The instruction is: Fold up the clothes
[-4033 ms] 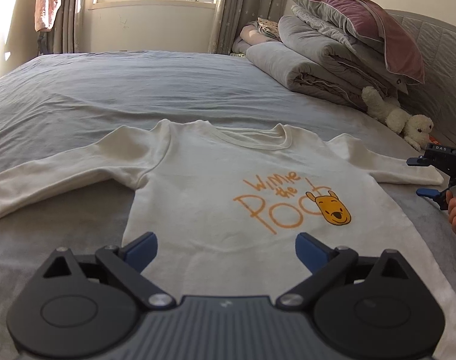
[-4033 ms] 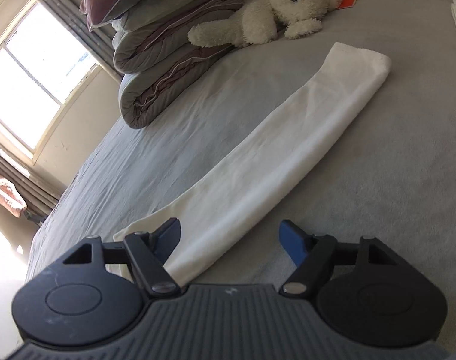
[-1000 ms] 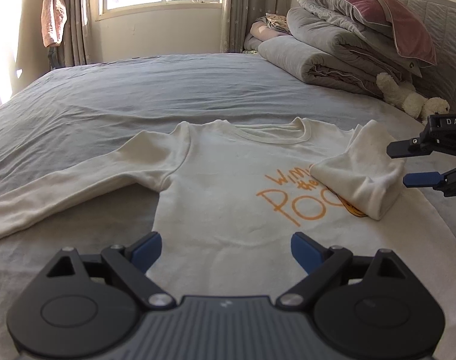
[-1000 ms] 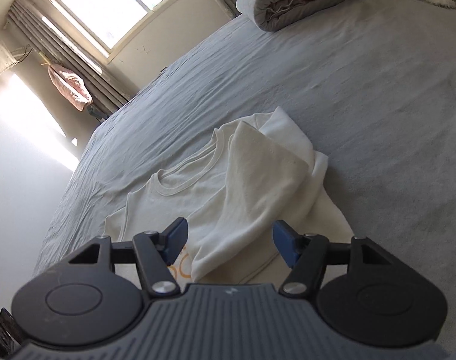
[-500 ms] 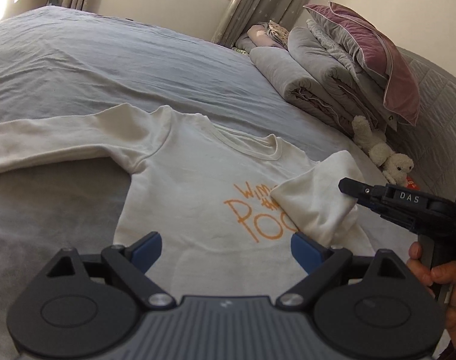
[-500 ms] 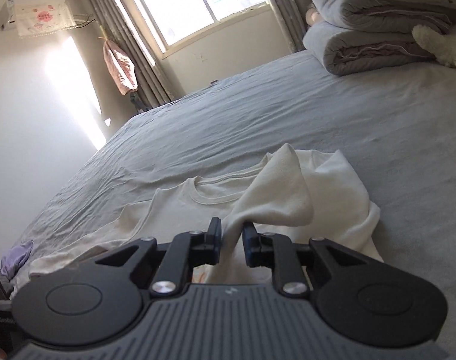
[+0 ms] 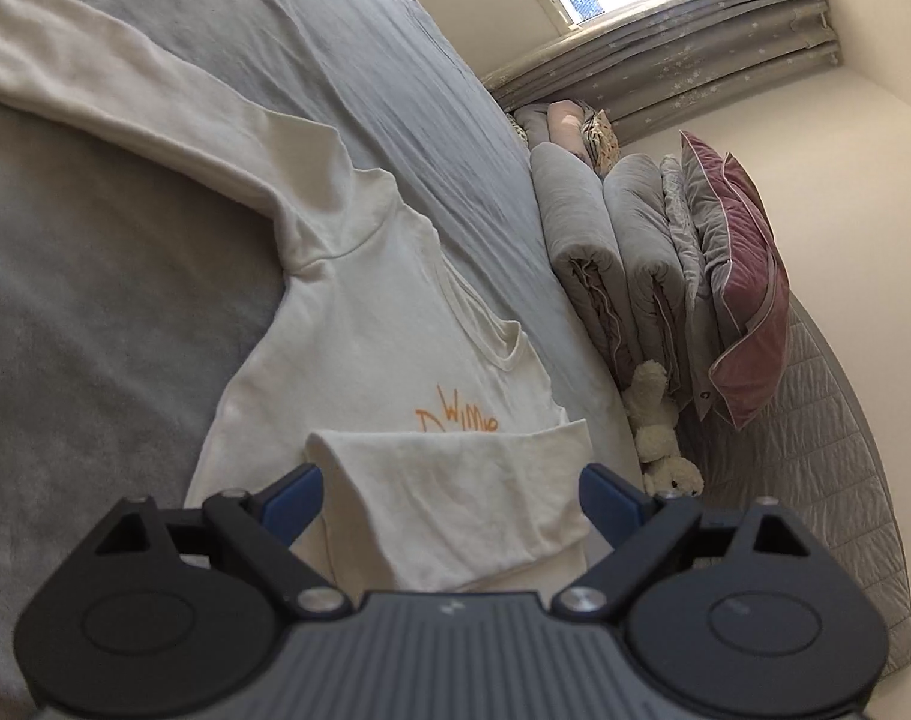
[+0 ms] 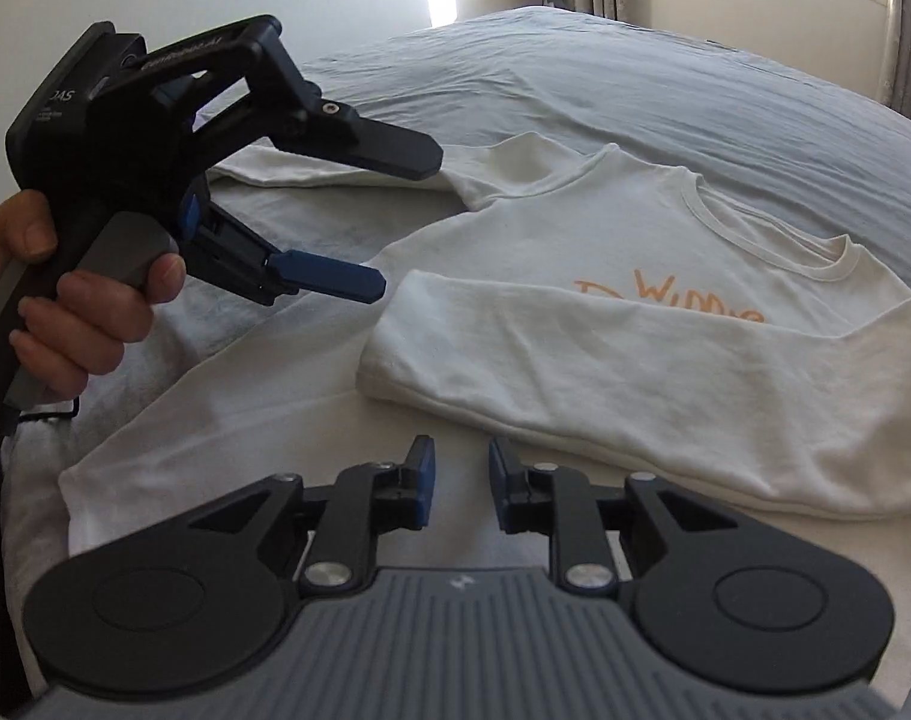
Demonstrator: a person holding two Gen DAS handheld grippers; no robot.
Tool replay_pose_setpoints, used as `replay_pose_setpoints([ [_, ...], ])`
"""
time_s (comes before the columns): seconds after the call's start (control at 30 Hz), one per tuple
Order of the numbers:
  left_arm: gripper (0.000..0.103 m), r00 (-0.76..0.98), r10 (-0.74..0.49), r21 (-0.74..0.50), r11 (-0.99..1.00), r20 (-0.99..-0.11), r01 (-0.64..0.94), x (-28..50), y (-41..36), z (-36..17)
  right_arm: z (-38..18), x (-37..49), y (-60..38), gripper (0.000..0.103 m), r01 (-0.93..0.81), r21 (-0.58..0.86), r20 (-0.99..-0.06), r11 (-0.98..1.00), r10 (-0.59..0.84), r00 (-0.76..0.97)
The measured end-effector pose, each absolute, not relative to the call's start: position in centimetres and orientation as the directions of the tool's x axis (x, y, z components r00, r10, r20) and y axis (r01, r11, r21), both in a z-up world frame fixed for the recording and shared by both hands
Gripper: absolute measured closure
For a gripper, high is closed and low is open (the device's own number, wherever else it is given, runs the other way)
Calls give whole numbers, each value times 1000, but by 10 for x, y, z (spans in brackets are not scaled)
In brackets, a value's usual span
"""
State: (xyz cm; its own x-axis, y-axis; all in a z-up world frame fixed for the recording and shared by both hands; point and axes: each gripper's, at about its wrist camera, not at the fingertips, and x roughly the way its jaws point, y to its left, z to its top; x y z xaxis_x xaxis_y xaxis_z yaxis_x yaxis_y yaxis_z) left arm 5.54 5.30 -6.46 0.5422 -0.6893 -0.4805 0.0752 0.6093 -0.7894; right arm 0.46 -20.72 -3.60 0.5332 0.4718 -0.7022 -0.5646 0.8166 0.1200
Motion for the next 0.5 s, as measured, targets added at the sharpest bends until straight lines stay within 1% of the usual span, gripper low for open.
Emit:
replay_pose_setpoints([
  [0.07,17,541,-659,-746,660,-522,84,55,48,-62,-31,3,-218,57,-532,110,-698,839,447,560],
  [0.13,22,536,-638,-706,700,-553,105,54,43,-60,-24,-1,-231,57,-470,94,-689,878,398,605],
  [0.2,33,526,-631,-686,718,-570,120,54,36,-61,-21,2,-252,57,-384,60,-694,921,315,647],
  [0.27,40,528,-608,-650,748,-593,131,55,28,-64,-21,7,-271,57,-295,11,-700,956,218,681],
  [0.33,44,552,-568,-589,791,-610,163,54,18,-64,-26,13,-291,52,-189,-42,-704,981,105,702],
  [0.37,49,564,-551,-560,809,-615,180,52,15,-63,-30,17,-301,50,-135,-68,-707,989,48,706],
  [0.43,66,594,-507,-479,849,-624,222,47,9,-64,-38,21,-316,50,-75,-92,-708,993,-12,707],
  [0.47,85,601,-495,-455,860,-628,232,45,7,-64,-42,22,-321,50,-64,-103,-704,993,-27,709],
  [0.5,92,603,-488,-442,865,-631,237,45,6,-65,-46,23,-325,49,-53,-113,-700,992,-41,713],
])
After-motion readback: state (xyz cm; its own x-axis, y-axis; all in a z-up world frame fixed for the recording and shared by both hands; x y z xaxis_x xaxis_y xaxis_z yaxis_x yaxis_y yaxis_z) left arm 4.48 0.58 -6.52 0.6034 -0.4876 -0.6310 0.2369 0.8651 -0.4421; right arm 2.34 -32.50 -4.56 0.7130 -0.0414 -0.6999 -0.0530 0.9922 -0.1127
